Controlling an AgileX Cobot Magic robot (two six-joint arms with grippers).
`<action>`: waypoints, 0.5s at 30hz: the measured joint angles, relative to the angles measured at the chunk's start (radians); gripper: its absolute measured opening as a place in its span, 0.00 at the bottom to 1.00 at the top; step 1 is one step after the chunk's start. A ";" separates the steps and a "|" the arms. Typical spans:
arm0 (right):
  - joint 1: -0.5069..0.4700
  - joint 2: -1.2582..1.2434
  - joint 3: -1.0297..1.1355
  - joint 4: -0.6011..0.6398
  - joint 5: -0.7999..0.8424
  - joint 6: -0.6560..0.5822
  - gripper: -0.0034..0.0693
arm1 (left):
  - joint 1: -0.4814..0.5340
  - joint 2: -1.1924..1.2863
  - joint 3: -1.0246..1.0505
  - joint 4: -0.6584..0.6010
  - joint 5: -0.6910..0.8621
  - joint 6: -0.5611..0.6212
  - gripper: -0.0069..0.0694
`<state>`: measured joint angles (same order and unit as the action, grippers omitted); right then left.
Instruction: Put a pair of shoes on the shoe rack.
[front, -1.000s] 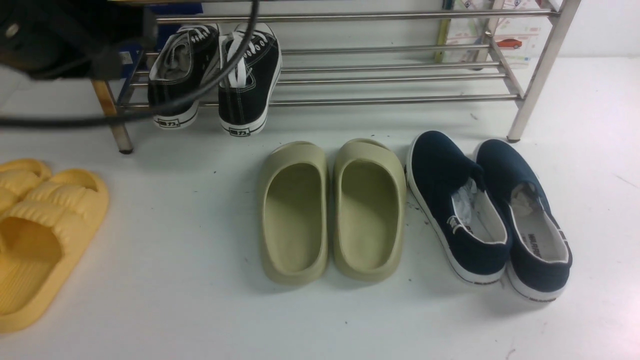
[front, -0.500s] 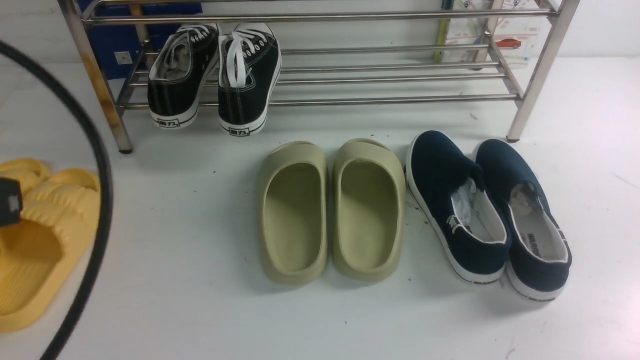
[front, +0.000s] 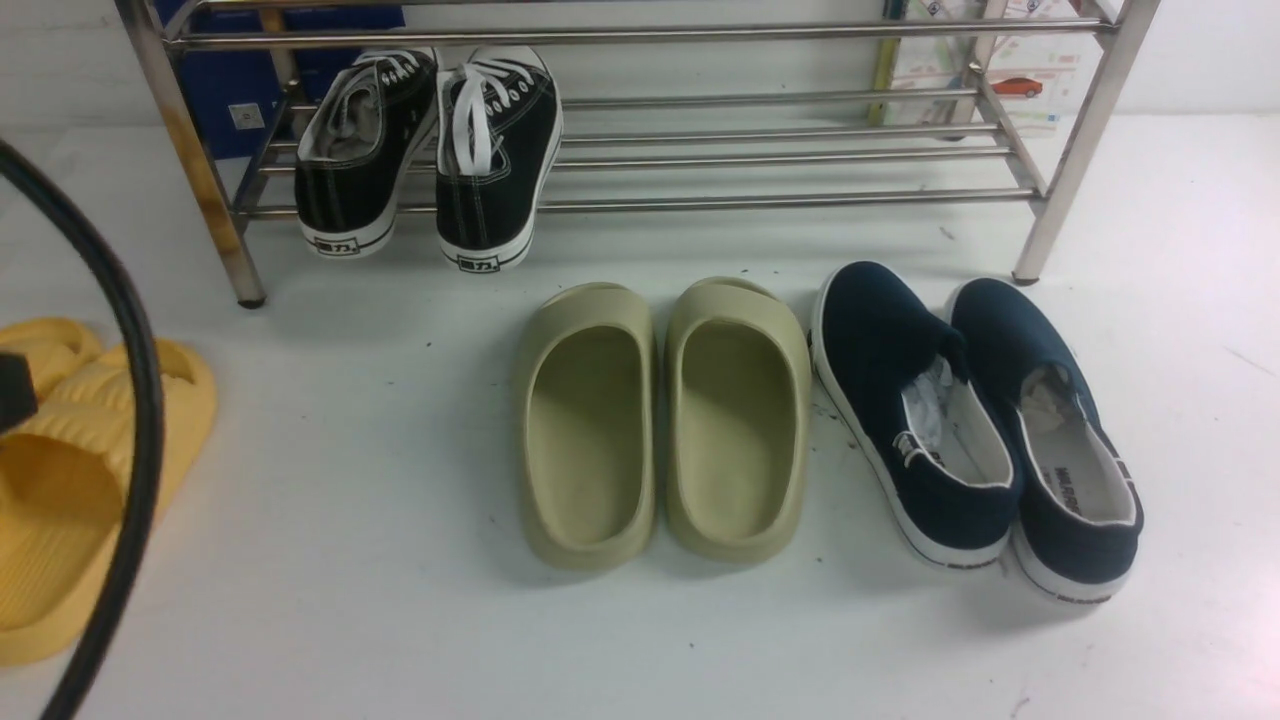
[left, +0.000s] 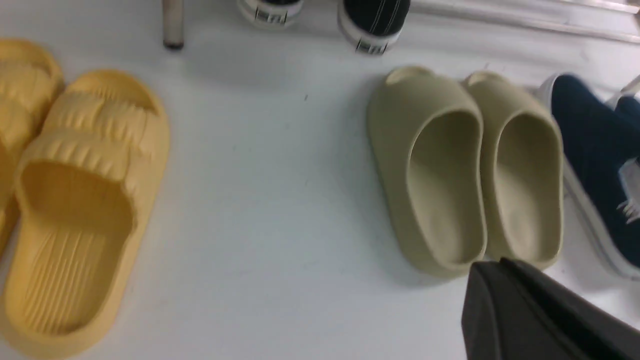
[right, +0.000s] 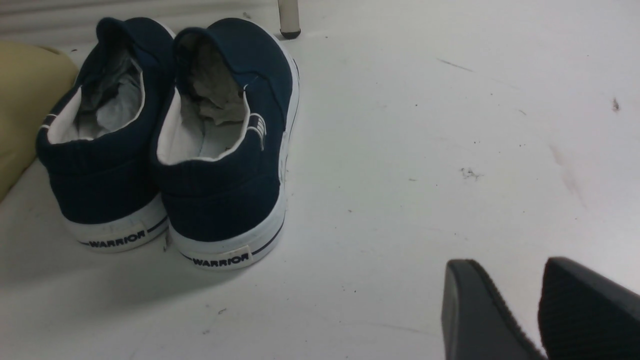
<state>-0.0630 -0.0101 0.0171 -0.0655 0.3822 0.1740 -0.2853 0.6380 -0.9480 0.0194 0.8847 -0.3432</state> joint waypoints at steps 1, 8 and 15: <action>0.000 0.000 0.000 0.000 0.000 0.000 0.38 | 0.000 0.000 0.000 0.000 -0.036 0.000 0.07; 0.000 0.000 0.000 0.000 0.000 0.000 0.38 | 0.007 -0.059 0.125 0.009 -0.397 0.000 0.07; 0.000 0.000 0.000 0.000 0.000 0.000 0.38 | 0.118 -0.259 0.485 0.037 -0.724 0.000 0.07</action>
<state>-0.0630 -0.0101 0.0171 -0.0655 0.3822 0.1740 -0.1675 0.3788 -0.4630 0.0561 0.1605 -0.3432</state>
